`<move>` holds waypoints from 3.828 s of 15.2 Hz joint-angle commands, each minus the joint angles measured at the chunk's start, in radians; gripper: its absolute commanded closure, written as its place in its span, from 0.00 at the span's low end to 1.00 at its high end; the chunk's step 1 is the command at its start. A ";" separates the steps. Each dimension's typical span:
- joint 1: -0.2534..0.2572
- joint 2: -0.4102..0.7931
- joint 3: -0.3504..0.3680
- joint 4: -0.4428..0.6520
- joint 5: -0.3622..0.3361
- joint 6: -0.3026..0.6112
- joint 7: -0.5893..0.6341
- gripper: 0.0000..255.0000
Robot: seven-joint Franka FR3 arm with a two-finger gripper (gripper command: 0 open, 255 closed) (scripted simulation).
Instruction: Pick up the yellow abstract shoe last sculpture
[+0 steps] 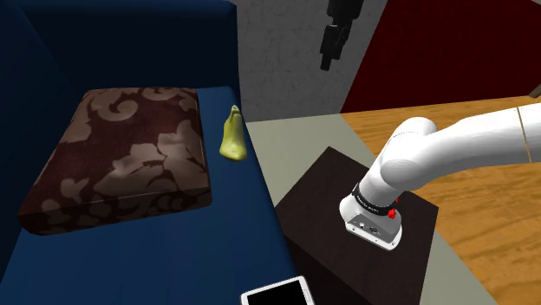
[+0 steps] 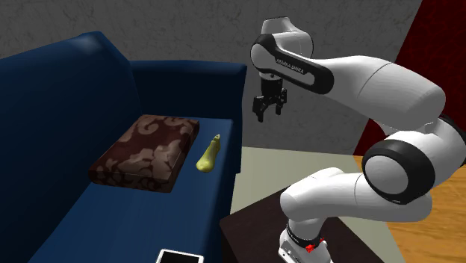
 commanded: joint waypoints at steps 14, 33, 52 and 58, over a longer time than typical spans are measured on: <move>-0.055 -0.220 0.403 -0.472 0.245 0.618 0.639 0.00; -0.644 0.070 1.284 -0.412 0.262 1.312 1.476 0.00; -0.615 0.057 1.242 -0.401 0.262 1.277 1.460 1.00; -0.560 0.024 1.152 -0.368 0.260 1.191 1.422 1.00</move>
